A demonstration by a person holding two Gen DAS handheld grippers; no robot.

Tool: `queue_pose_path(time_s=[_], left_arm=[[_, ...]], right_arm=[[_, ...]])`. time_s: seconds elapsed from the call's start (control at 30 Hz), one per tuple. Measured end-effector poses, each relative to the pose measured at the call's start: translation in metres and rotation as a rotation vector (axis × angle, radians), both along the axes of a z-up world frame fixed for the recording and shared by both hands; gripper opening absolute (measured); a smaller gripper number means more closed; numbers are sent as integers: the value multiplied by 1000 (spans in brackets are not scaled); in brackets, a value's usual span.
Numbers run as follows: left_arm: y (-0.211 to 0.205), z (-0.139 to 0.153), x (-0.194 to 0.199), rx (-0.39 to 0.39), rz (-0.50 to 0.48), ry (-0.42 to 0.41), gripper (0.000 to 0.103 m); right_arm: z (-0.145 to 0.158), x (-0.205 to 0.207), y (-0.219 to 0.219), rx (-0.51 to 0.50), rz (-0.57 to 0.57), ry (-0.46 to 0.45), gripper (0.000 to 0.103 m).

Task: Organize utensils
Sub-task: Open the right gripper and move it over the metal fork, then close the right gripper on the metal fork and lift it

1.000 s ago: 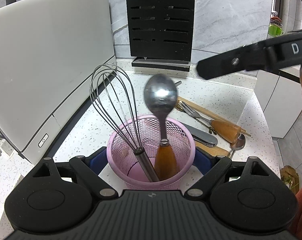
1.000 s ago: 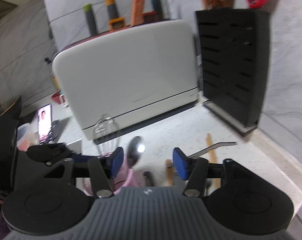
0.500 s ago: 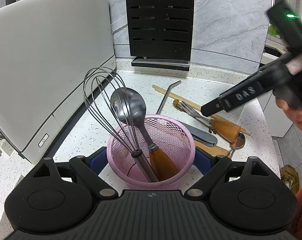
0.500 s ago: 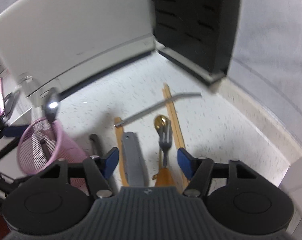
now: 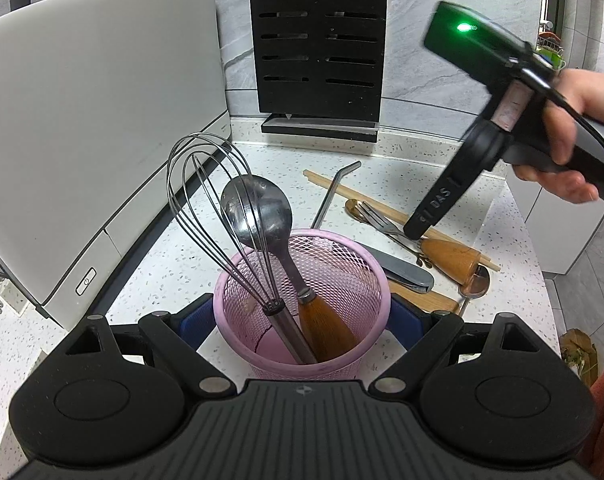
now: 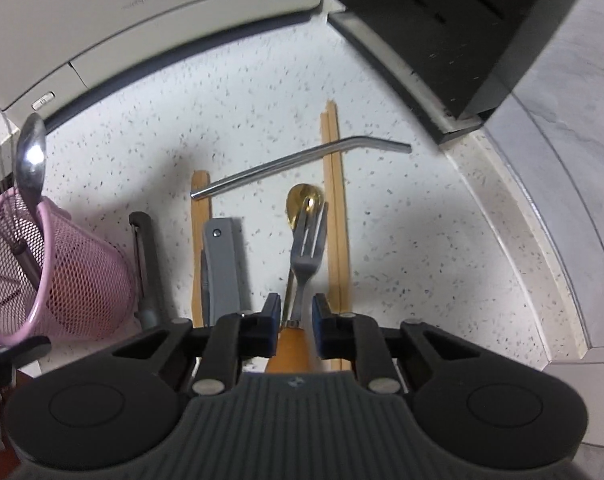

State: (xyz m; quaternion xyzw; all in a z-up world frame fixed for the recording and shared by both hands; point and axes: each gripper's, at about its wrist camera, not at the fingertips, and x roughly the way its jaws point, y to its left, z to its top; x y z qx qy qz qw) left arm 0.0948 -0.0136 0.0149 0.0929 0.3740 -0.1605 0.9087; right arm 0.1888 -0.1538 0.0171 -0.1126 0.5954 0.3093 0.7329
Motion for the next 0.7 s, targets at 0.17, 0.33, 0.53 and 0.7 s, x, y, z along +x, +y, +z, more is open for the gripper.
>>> queue_pose_path(time_s=[0.17,0.33,0.53,0.7], left_arm=[[0,0,0,0,0,0,103],[-1,0,0,-1,-1,0,103],[-1,0,-1,0,-2,-1,103],[-3,-1,1,-4,-7,-2,103]], right_arm=[[-8,7,18,-84,33,29,12],[-16,16,25,-129,46,54,5],[-22,25,31,-135,25,92,3],[-22,28,28,-115,10,95,3]])
